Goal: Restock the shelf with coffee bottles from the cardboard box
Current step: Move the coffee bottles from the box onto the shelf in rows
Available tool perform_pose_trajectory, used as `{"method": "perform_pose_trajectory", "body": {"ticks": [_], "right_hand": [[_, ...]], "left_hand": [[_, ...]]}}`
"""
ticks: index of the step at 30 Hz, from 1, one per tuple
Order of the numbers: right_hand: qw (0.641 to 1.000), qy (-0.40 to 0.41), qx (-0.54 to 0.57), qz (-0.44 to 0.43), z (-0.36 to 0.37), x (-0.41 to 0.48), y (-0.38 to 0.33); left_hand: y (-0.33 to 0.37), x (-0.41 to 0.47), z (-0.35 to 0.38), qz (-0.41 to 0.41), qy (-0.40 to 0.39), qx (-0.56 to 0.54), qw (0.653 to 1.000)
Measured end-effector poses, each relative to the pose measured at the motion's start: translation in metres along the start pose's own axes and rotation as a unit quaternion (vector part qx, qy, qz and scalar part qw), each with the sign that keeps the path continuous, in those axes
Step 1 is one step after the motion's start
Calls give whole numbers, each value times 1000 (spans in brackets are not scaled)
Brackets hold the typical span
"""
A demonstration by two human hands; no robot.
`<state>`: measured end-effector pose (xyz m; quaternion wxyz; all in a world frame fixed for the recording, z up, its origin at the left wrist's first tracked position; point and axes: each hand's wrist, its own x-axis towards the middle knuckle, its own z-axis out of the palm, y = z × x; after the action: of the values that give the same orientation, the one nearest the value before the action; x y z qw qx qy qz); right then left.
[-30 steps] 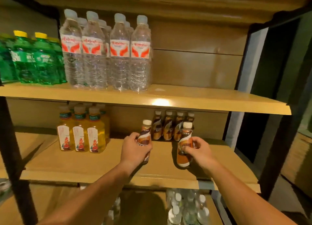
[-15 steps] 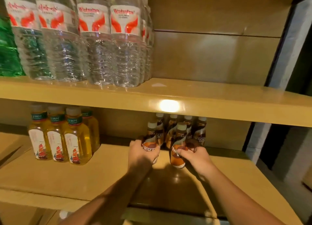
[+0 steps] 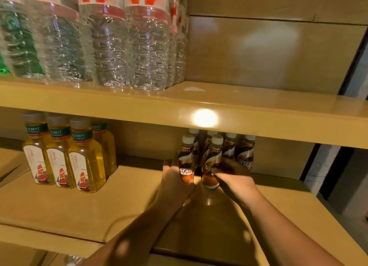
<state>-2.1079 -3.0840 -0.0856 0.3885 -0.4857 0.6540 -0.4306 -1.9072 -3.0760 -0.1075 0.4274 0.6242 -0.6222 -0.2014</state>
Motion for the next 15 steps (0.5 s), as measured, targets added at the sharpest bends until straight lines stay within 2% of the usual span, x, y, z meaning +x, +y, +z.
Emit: {"method": "perform_pose_trajectory", "body": {"ticks": [7, 11, 15], "right_hand": [[1000, -2, 14, -8, 1, 12, 9], [1000, -6, 18, -7, -3, 15, 12], [1000, 0, 16, -7, 0, 10, 9]], "left_hand": [[-13, 16, 21, -69, -39, -100, 992], [-15, 16, 28, -49, -39, -60, 996], [-18, 19, 32, 11, -36, -57, 998]]}}
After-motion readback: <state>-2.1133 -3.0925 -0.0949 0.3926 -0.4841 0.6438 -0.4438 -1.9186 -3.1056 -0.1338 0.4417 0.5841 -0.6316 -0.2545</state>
